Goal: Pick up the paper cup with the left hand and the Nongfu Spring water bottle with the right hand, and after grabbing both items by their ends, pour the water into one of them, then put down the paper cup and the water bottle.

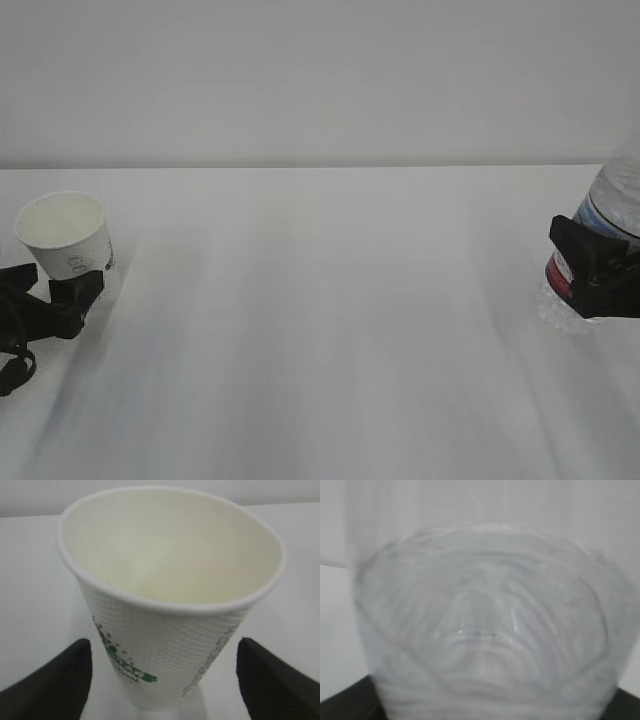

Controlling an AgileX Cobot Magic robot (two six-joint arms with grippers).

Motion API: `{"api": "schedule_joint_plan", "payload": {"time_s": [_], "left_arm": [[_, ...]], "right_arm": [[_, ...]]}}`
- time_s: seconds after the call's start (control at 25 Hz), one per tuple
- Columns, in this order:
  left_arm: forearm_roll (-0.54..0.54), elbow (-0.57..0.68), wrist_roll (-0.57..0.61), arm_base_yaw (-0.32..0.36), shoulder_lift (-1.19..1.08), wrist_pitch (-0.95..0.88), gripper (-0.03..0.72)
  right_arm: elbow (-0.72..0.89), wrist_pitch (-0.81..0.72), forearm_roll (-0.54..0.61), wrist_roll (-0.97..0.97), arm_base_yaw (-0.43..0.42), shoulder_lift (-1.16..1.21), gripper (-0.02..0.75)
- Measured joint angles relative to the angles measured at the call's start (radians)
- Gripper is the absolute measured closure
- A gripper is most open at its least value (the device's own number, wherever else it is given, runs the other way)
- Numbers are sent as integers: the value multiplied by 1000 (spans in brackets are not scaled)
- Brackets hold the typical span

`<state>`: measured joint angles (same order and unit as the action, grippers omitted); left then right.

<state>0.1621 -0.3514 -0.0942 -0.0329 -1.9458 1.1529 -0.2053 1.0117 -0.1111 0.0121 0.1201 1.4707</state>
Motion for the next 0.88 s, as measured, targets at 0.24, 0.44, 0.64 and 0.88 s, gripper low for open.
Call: {"api": "schedule_joint_plan", "payload": {"time_s": [0.24, 0.44, 0.64, 0.88], "left_arm": [[0, -8, 0, 0, -52, 0, 13], [6, -56, 0, 0, -66, 0, 13], [8, -82, 0, 0, -68, 0, 13], [8, -86, 0, 0, -106, 0, 13]], "right_arm": [[0, 0, -1, 0, 0, 0, 256], [0, 0, -1, 0, 0, 0, 256], [0, 0, -2, 0, 0, 0, 256], [0, 0, -2, 0, 0, 0, 256]]}}
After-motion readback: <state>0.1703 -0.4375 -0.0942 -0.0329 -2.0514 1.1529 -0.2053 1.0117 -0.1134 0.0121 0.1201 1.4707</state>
